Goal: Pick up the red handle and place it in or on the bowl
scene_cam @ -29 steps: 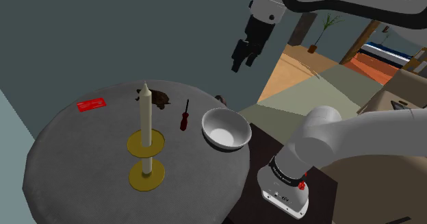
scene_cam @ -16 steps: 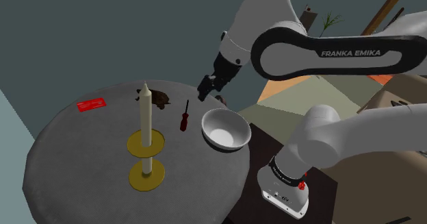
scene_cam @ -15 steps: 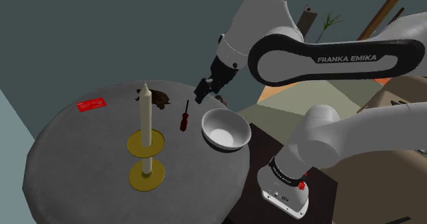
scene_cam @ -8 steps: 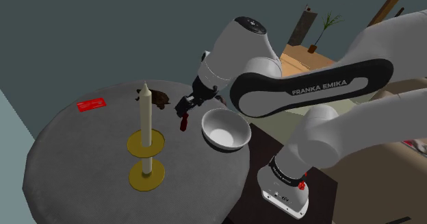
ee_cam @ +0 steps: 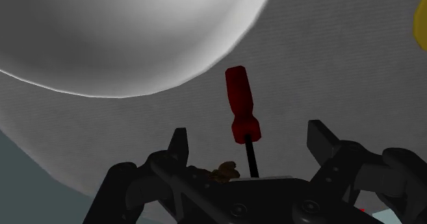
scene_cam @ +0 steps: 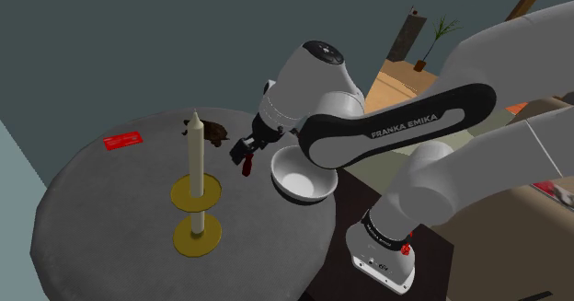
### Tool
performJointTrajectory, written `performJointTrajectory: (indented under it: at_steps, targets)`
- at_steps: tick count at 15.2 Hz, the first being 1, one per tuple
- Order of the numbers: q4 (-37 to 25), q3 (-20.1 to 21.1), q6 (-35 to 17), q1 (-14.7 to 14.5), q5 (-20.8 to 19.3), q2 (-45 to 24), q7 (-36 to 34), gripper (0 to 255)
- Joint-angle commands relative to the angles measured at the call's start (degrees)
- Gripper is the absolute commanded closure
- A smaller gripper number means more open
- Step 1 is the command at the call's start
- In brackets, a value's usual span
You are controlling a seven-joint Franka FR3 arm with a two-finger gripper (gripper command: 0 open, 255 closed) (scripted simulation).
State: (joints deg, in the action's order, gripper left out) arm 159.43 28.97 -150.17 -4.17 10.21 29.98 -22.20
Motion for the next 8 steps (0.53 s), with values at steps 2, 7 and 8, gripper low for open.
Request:
performJointTrajectory:
  at_steps: [2, 7, 8]
  targets:
    - [0.03, 0.05, -0.24, 0.08, -0.05, -0.18, -0.01, 0]
    - [0.03, 0.05, -0.22, 0.07, -0.04, -0.17, -0.01, 255]
    - [0.03, 0.05, -0.22, 0.07, -0.04, -0.17, -0.01, 255]
